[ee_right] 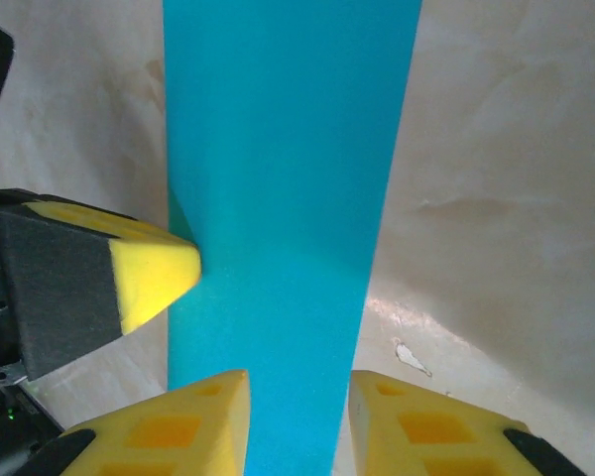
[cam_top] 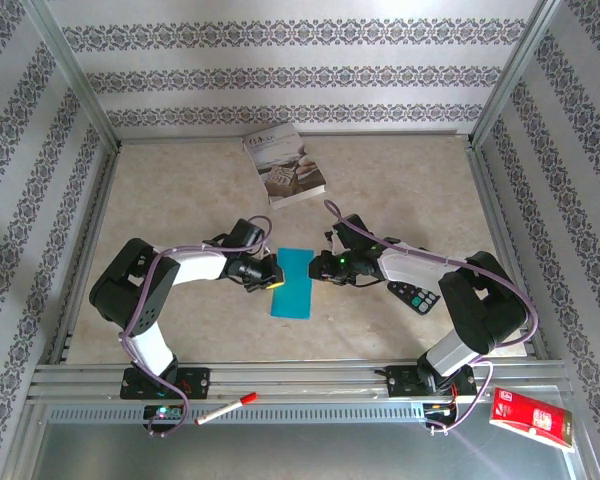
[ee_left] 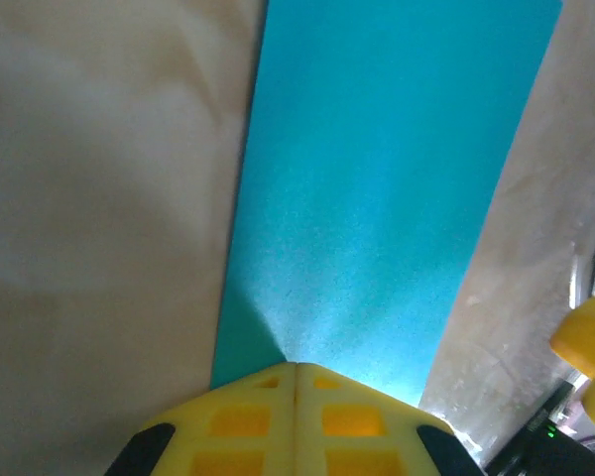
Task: Fold a paper plane with a square sheet of paper (pick it up from the middle)
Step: Fold the triangle a second time at the center of the table.
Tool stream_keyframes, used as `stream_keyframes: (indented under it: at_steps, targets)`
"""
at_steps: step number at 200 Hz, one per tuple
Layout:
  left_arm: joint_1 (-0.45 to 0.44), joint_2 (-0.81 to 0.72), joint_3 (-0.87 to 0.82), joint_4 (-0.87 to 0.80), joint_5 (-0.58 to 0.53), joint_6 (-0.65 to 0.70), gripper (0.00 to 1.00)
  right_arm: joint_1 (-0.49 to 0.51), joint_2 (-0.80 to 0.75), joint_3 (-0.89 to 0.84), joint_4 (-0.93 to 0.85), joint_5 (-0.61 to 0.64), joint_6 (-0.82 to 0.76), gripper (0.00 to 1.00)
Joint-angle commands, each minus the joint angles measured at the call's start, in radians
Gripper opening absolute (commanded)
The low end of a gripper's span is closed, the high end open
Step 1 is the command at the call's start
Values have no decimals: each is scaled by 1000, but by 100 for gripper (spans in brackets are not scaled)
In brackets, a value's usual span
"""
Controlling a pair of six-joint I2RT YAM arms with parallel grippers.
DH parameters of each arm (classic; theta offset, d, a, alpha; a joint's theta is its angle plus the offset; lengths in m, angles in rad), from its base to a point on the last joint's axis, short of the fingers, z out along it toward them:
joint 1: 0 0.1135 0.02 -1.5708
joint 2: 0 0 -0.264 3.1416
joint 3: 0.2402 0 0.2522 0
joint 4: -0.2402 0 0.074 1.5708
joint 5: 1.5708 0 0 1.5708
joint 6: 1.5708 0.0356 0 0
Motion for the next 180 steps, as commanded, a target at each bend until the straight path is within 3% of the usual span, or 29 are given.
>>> stream_keyframes:
  at_steps: [1,15,32,50,69,123,180]
  targets:
    - [-50,-30,-47,56,-60,-81,2,25,-39,8,-101,-12,-58,33]
    - [-70,-73,-85,114,-85,-151,5,31,-76,-1,-160,8,-75,34]
    - [-82,-144,-131,162,-130,-205,15,34,-125,-25,-203,29,-76,35]
    - [-85,-209,-150,146,-131,-211,23,56,-176,-71,-198,31,-30,35]
    - [-87,-244,-159,102,-91,-180,24,115,-223,-129,-158,55,56,36]
    - [-82,-98,-84,31,27,-62,3,245,-245,-247,50,164,284,37]
    - [-81,-58,-111,19,7,-23,0,294,-186,-284,176,173,362,37]
